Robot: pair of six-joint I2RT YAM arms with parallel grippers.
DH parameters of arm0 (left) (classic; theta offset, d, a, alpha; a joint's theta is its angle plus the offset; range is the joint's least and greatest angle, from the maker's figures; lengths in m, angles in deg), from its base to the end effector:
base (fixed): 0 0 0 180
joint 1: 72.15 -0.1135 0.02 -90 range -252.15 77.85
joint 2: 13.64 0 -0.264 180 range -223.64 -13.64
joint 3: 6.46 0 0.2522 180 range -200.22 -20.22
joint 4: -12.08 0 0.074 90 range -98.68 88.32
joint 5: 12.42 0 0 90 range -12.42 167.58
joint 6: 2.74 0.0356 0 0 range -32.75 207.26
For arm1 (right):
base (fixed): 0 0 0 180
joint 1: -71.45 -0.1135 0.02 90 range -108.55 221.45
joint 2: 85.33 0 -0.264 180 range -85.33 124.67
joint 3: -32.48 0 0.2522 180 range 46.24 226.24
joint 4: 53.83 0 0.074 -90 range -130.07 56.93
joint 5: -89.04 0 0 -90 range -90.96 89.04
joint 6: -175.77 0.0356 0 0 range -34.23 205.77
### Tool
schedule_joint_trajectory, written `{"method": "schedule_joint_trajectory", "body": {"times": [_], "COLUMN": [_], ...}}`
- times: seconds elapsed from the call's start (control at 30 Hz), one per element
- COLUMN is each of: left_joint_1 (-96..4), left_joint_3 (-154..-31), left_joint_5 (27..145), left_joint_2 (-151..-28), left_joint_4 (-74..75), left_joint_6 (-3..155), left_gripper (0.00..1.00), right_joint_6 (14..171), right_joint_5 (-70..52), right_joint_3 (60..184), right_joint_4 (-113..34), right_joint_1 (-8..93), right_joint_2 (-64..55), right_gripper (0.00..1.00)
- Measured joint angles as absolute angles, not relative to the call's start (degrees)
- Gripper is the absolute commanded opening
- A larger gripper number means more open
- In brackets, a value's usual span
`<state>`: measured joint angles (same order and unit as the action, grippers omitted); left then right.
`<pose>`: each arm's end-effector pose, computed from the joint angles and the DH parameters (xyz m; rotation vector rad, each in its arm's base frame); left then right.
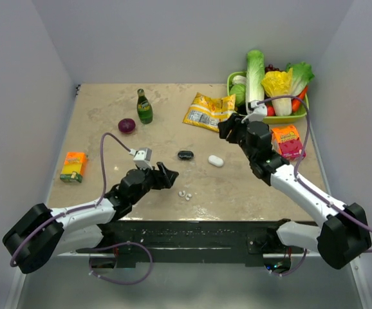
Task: Insert the wireless bluetooth earbuds into the charging case
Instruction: Adjust the charging case at the center of the board.
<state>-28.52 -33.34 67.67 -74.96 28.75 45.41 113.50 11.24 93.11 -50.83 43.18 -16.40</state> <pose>0.1527 -0.1371 0.1692 -0.0937 1.9664 -0.8478 0.2513 0.1266 0.3021 0.1481 1.7867 0.5190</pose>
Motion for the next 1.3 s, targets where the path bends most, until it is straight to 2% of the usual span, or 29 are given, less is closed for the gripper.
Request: {"method": "schedule_joint_trajectory", "body": {"times": [0.03, 0.07, 0.2, 0.33, 0.6, 0.77, 0.83, 1.3], "left_joint_1": [-28.52, -28.52, -28.52, -28.52, -28.52, -28.52, -28.52, -28.52], "left_joint_3": [-34.13, -34.65, -34.98, -34.98, -34.98, -34.81, -34.48, -32.49], "left_joint_5": [67.47, 67.27, 66.55, 66.38, 66.38, 66.4, 66.38, 66.4], "left_joint_2": [-75.68, -76.23, -77.43, -78.04, -78.13, -77.67, -77.28, -76.62], "left_joint_4": [28.75, 28.82, 28.88, 28.88, 28.84, 28.78, 28.75, 28.78], "left_joint_6": [45.52, 45.58, 45.93, 45.96, 46.0, 46.02, 46.11, 46.35], "left_gripper": [0.76, 0.76, 0.75, 0.75, 0.75, 0.75, 0.75, 0.75], "right_joint_6": [113.87, 114.22, 116.49, 118.57, 120.34, 120.56, 120.64, 120.29], "right_joint_5": [11.4, 11.48, 11.77, 13.14, 17.25, 17.32, 16.77, 10.96], "right_joint_3": [92.48, 91.5, 82.73, 77.09, 79.61, 82.54, 82.58, 81.25], "right_joint_4": [-50.86, -51.07, -51.69, -49.7, -50.13, -53.0, -53.59, -56.71], "right_joint_1": [43.18, 43.18, 43.18, 43.18, 43.57, 44.68, 44.97, 43.2], "right_joint_2": [-17.39, -17.89, -17.21, -11.6, -3.44, 2.63, 4.34, 5.26], "right_gripper": [0.49, 0.42, 0.35, 0.34, 0.33, 0.22, 0.2, 0.17]}}
